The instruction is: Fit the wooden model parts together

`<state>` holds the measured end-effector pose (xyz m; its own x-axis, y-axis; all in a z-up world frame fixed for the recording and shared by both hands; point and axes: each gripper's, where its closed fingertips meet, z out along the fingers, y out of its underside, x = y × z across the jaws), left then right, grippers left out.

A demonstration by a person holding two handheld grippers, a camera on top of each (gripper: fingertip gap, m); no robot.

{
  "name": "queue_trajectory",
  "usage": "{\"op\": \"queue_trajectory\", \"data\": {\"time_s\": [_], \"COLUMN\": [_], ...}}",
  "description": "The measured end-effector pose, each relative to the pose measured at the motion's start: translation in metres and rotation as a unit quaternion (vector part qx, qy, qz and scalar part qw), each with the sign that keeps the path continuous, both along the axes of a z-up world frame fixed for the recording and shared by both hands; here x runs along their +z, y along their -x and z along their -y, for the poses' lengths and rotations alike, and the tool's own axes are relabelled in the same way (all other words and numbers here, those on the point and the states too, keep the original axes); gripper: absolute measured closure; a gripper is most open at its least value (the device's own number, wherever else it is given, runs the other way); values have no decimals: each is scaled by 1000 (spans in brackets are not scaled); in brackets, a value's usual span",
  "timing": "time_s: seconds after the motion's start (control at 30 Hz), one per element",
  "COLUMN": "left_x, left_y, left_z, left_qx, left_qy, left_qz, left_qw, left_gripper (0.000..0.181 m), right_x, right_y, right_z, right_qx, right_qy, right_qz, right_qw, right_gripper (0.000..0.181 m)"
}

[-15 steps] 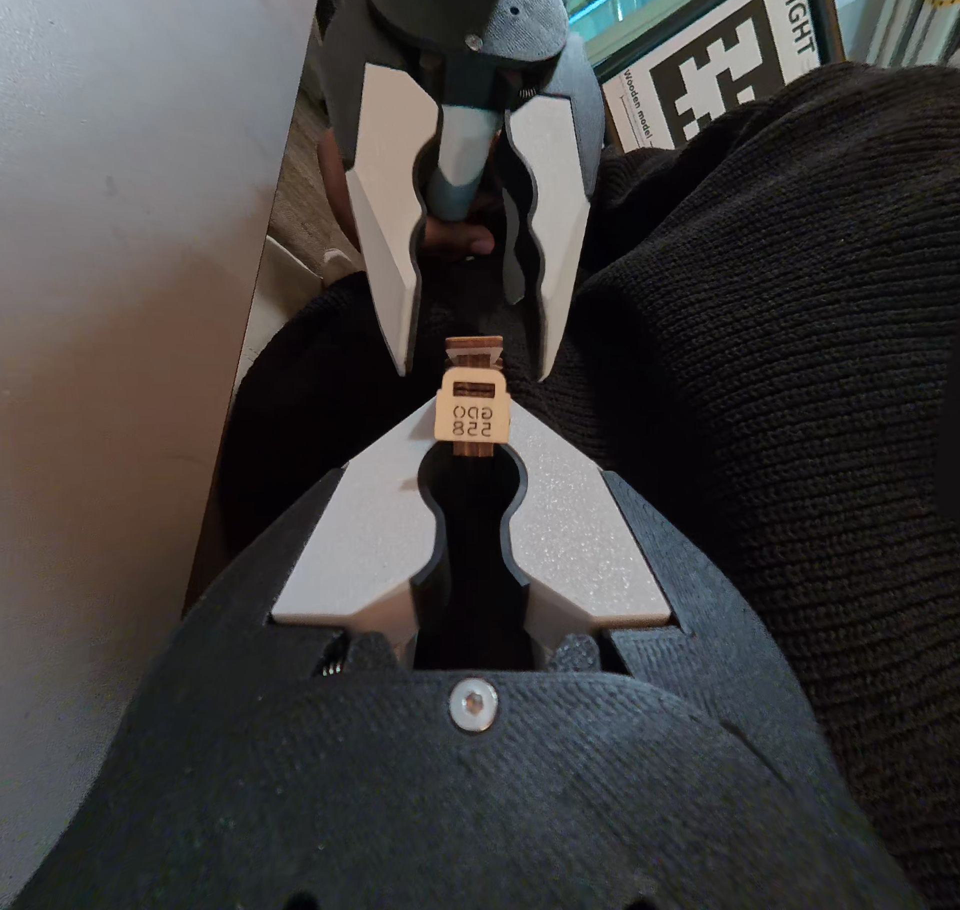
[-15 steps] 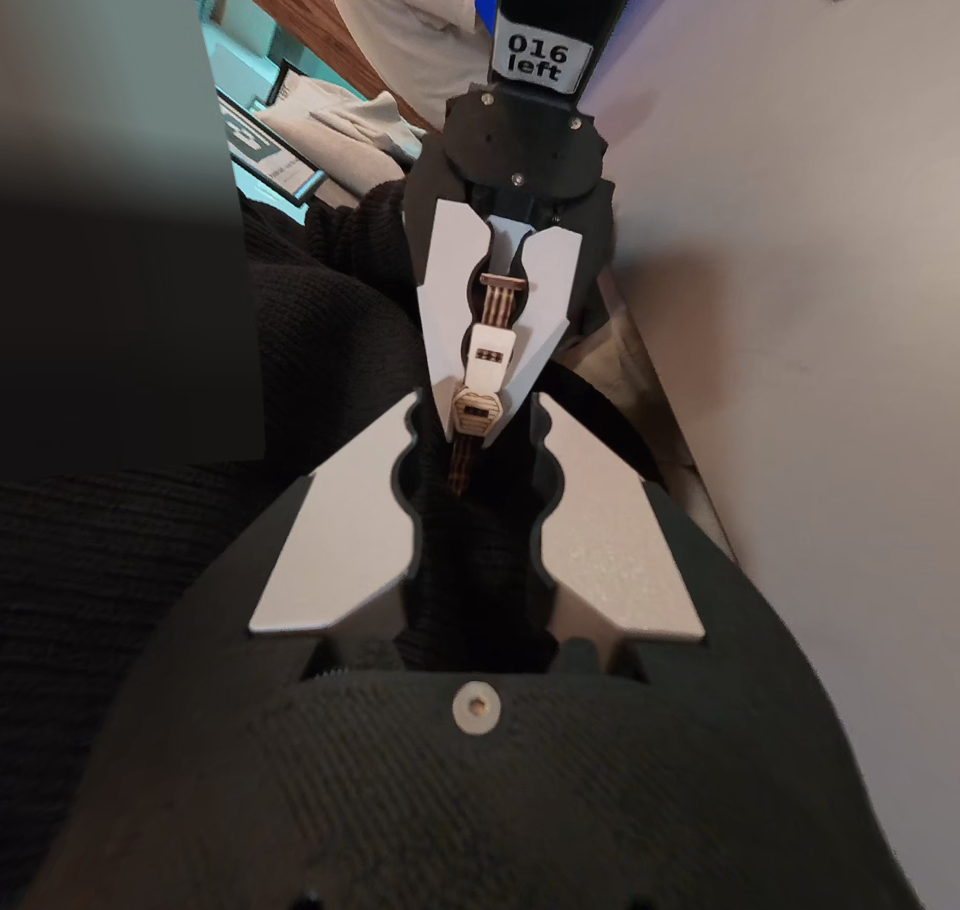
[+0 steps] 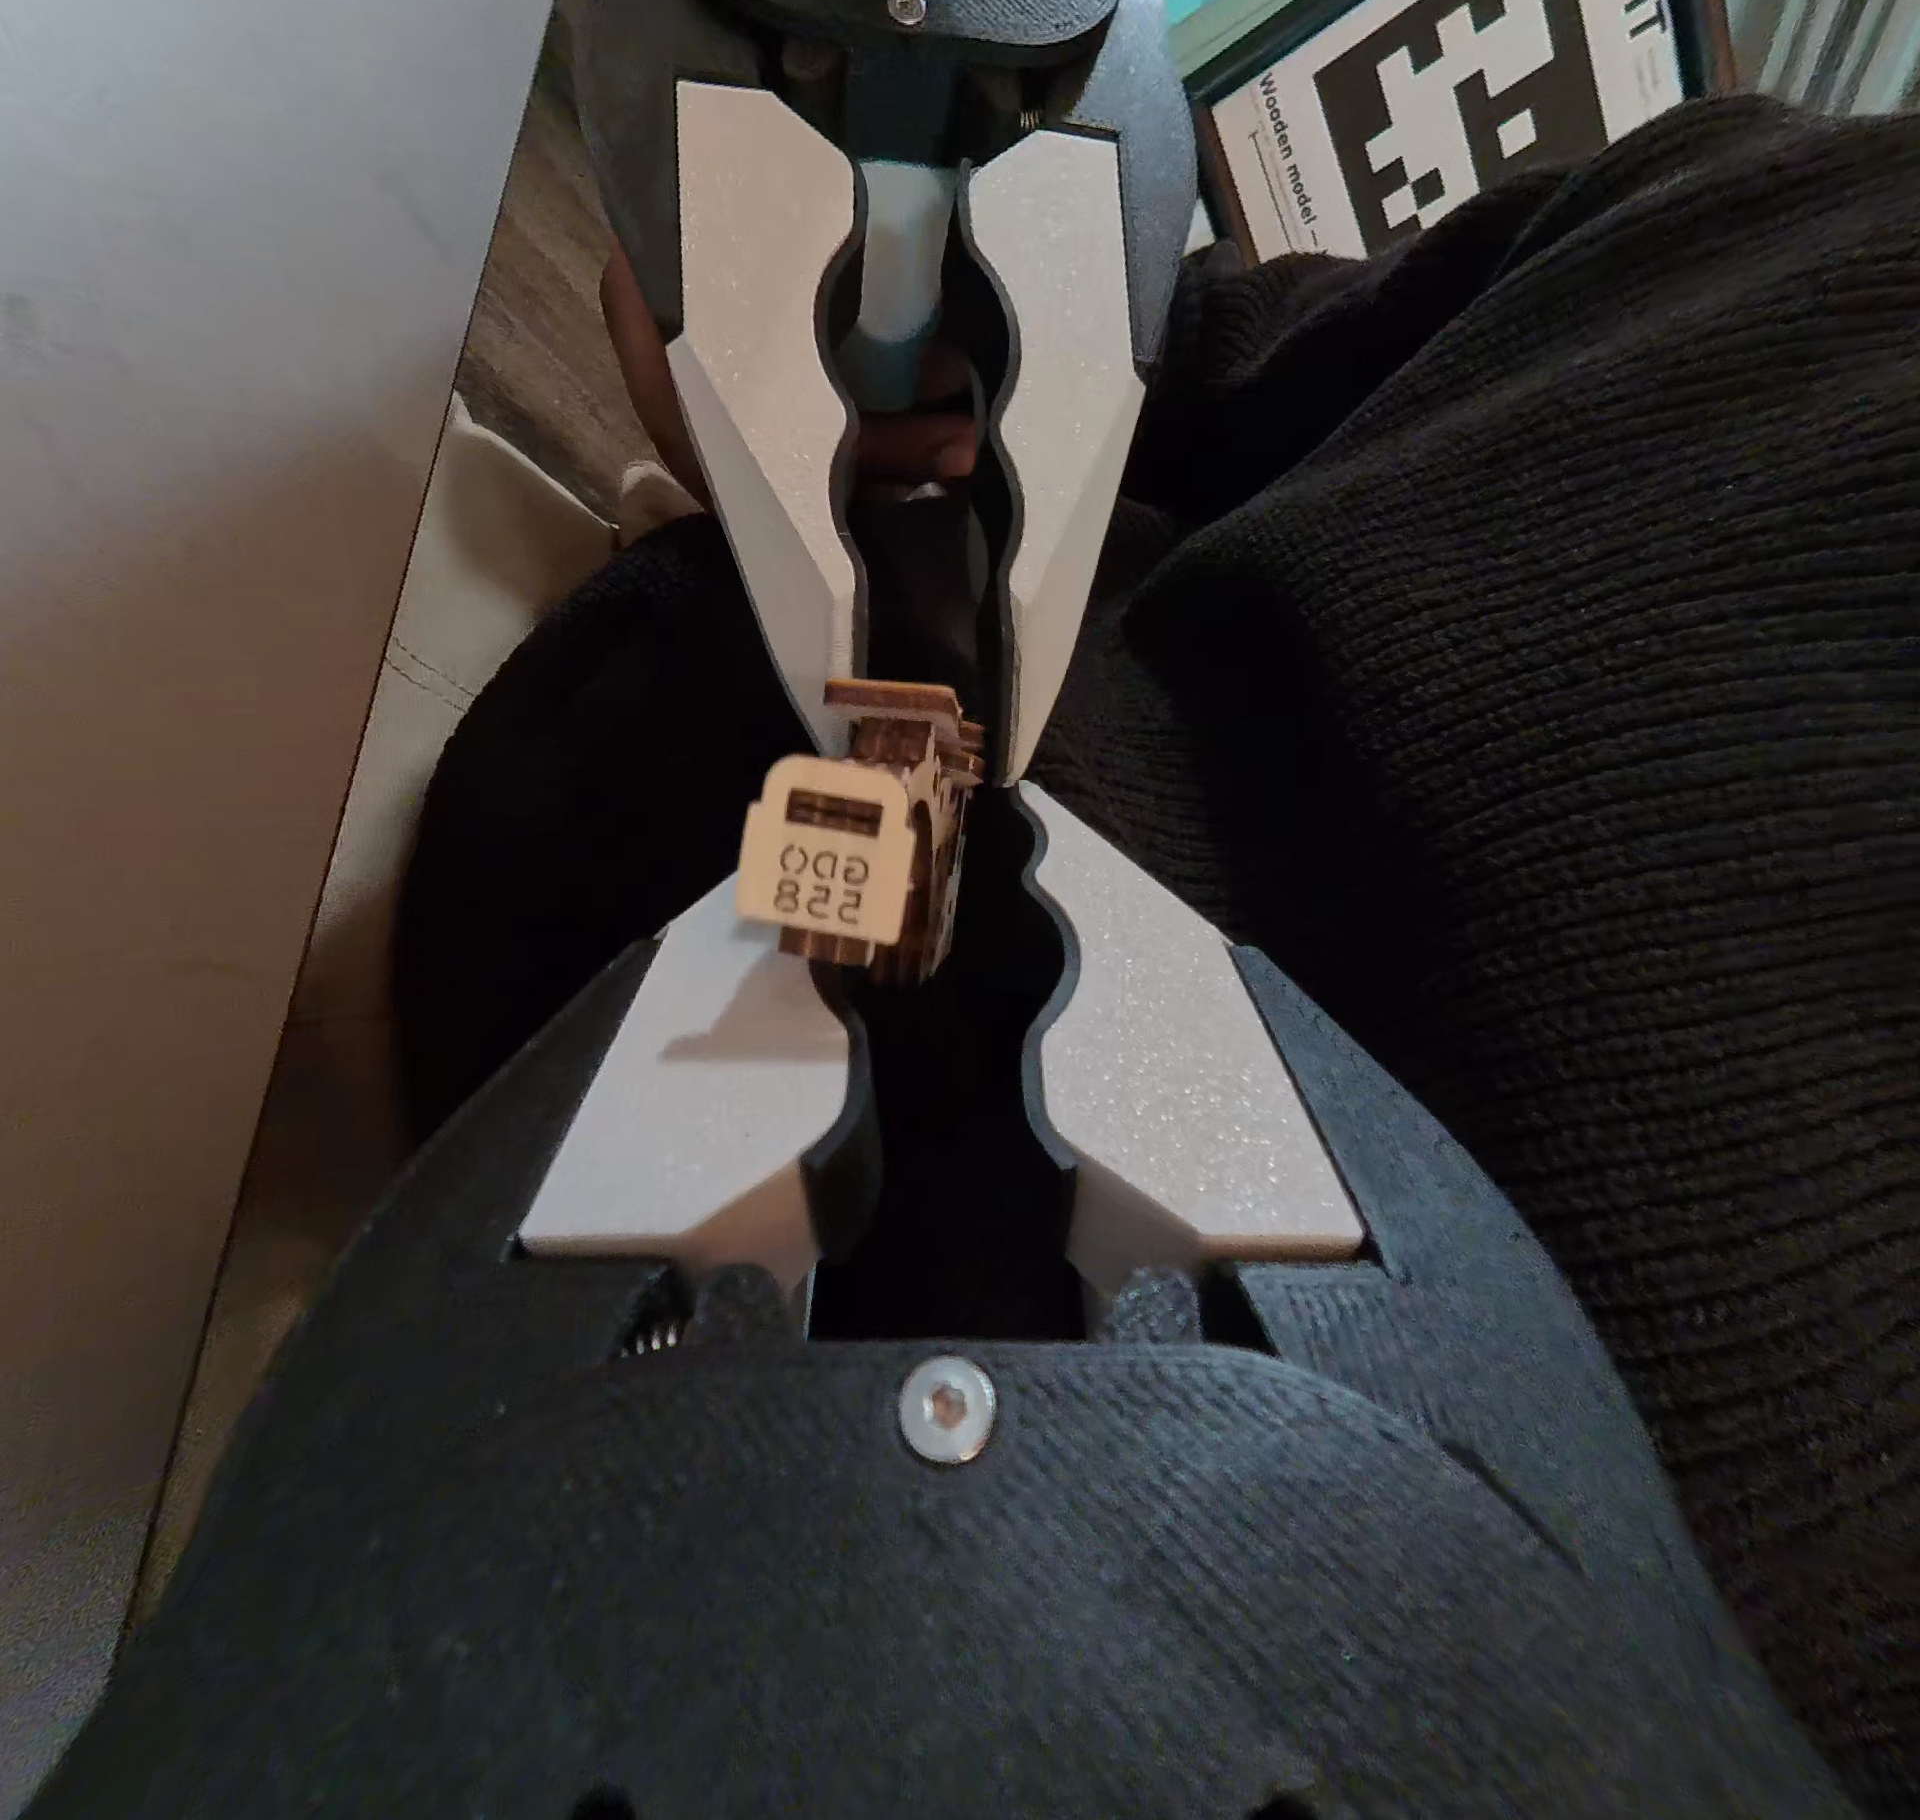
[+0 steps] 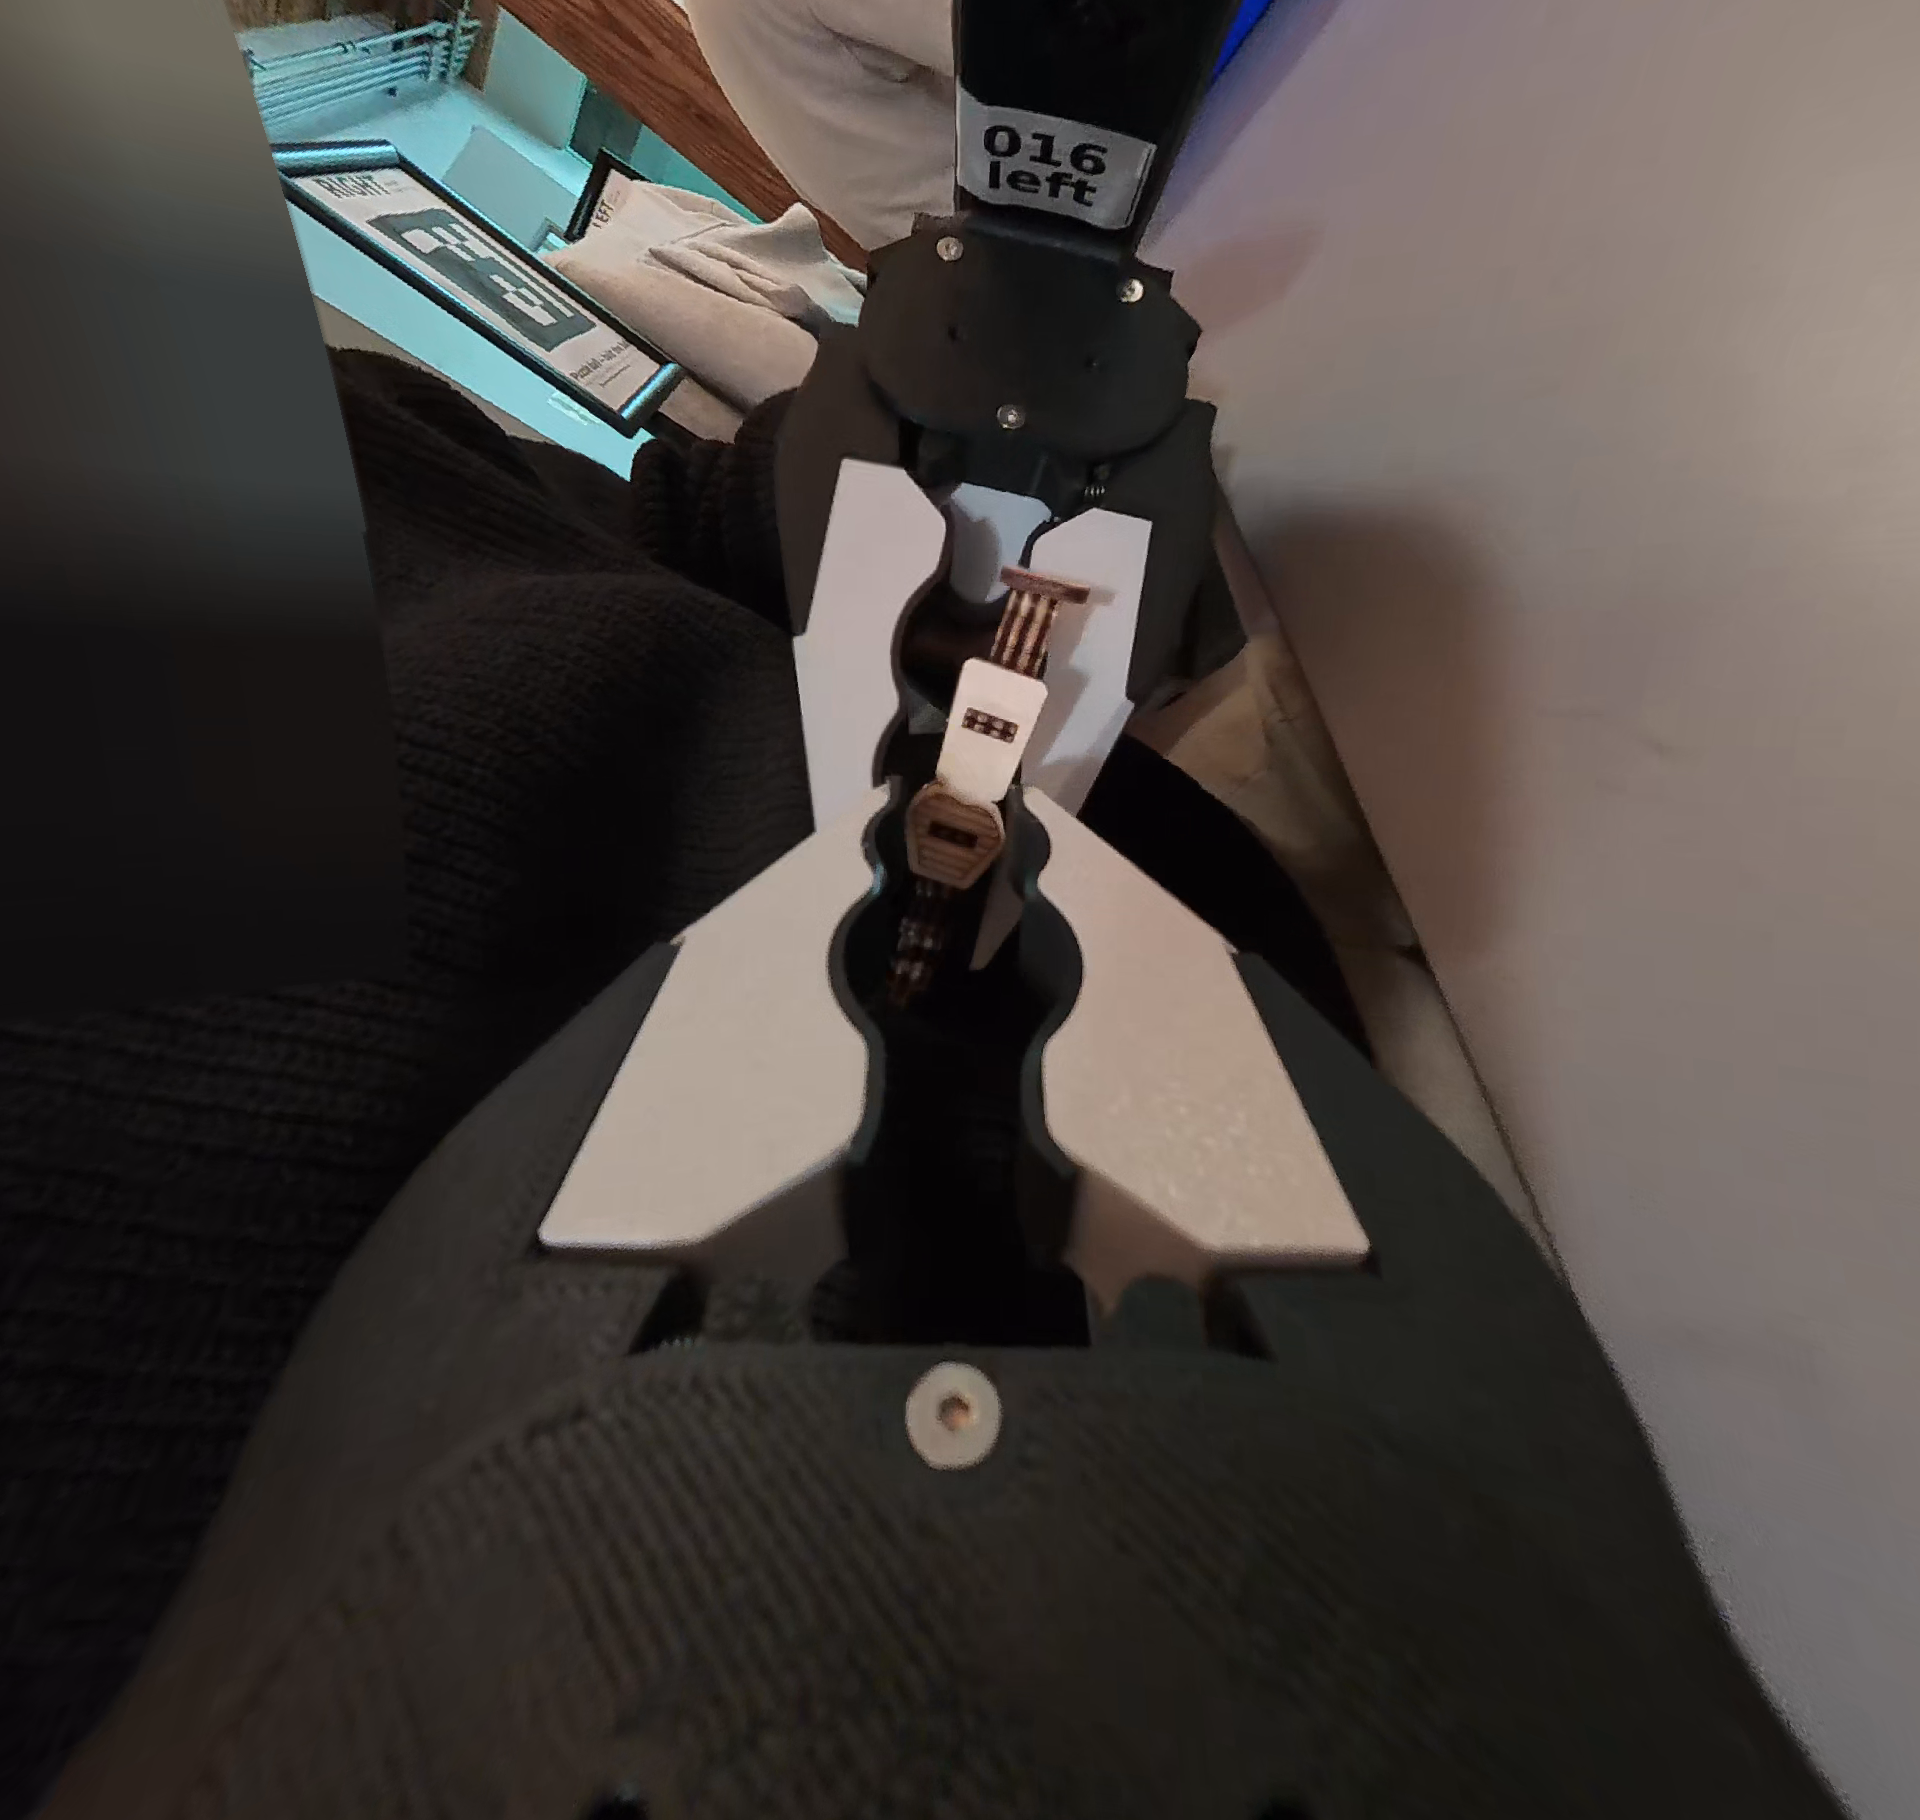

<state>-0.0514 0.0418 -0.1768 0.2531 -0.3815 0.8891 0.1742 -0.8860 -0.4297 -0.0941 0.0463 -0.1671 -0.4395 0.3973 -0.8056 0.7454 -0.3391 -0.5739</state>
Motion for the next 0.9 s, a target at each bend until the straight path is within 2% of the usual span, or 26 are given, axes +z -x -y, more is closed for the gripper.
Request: {"op": "queue_trajectory", "data": {"time_s": [0.13,0.2,0.33,0.47,0.5,0.67,0.73,0.83,0.9], "left_x": [5,9,26,50,50,52,54,50,46], "left_y": [6,12,26,44,47,50,51,52,55], "left_z": [-4,-9,-21,-32,-34,-36,-36,-36,-36], "left_qx": [19,39,85,142,153,169,171,173,178], "left_qy": [-5,-14,-39,-70,-72,-84,-93,-102,-110], "left_qz": [10,17,62,126,127,128,127,102,76], "left_qw": [1000,999,994,979,977,974,973,974,975], "left_gripper": [147,146,159,166,173,174,174,174,174], "right_x": [6,15,36,43,45,49,48,46,45], "right_y": [3,6,14,15,15,19,20,23,24], "right_z": [-7,-15,-35,-38,-36,-38,-37,-42,-48], "right_qx": [-16,-34,-82,-94,-93,-111,-111,-125,-138], "right_qy": [12,34,79,81,80,75,79,69,56], "right_qz": [-11,-22,-54,-75,-79,-93,-89,-85,-87], "right_qw": [1000,999,992,989,989,987,987,986,985], "right_gripper": [163,163,163,163,163,163,156,135,135]}}
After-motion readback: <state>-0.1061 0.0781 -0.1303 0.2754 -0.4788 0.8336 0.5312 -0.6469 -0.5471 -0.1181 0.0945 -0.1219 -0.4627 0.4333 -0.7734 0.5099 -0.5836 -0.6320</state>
